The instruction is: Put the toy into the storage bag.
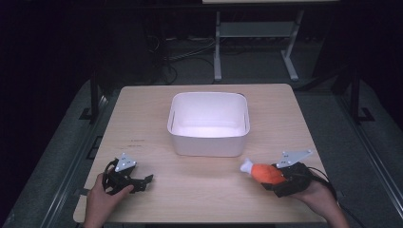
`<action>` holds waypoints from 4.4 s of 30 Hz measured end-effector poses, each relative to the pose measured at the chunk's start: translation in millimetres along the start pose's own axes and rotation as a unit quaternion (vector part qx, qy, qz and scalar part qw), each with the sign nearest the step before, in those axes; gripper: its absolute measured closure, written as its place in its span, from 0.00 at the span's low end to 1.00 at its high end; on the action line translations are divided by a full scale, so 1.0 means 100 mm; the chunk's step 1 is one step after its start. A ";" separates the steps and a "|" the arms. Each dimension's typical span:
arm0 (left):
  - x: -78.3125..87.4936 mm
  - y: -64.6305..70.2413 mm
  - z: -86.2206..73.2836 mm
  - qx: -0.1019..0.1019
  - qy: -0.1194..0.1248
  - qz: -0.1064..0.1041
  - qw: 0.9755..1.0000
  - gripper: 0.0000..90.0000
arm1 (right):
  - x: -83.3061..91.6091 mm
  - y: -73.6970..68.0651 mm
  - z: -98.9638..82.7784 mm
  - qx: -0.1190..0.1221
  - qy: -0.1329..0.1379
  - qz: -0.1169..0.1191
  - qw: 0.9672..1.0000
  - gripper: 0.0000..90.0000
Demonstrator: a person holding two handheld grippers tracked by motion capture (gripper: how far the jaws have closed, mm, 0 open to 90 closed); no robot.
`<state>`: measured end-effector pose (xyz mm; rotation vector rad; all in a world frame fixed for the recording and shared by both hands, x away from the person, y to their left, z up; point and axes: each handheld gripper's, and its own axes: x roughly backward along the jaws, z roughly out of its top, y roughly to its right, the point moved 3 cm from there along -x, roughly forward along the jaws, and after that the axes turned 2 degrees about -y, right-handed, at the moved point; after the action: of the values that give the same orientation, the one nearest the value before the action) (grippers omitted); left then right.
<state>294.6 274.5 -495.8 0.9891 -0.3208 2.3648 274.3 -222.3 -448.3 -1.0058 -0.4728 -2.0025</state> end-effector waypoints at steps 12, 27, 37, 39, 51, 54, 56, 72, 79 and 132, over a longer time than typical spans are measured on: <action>0.00 0.00 0.00 0.000 0.000 0.000 1.000 0.14 | 0.13 0.21 -0.05 -0.022 0.012 -0.023 0.999 0.27; 0.00 0.00 0.00 0.000 0.000 0.000 1.000 0.14 | 0.26 0.47 -0.04 -0.050 0.035 -0.043 0.997 0.27; 0.00 0.00 0.00 0.000 0.000 0.000 1.000 0.14 | 0.38 0.58 0.02 -0.058 0.060 -0.051 0.995 0.27; 0.00 0.00 0.00 0.000 0.000 0.000 1.000 0.14 | 0.40 0.60 0.04 -0.058 0.065 -0.051 0.995 0.27; 0.00 0.00 0.00 0.001 -0.001 0.000 1.000 0.14 | 0.54 0.74 0.26 -0.050 0.098 -0.041 0.993 0.27; 0.00 0.00 0.00 0.002 0.000 0.000 1.000 0.14 | 0.55 0.77 0.30 -0.047 0.102 -0.040 0.993 0.27; 0.00 0.00 0.00 0.003 0.001 0.000 1.000 0.14 | 0.56 0.79 0.38 -0.041 0.105 -0.034 0.993 0.27; 0.00 0.00 0.00 0.001 0.001 0.000 1.000 0.14 | 0.59 0.85 0.73 -0.016 0.116 -0.012 0.993 0.27; 0.00 0.00 0.00 0.001 0.000 0.000 1.000 0.14 | 0.58 0.86 0.90 -0.003 0.117 -0.001 0.993 0.27; 0.00 0.00 0.00 0.001 0.001 0.001 1.000 0.14 | -0.27 0.33 2.35 0.155 0.048 0.115 0.980 0.26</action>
<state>294.7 274.4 -495.8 0.9885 -0.3199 2.3671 423.5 -80.4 -327.5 -0.7309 -0.5679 -1.6984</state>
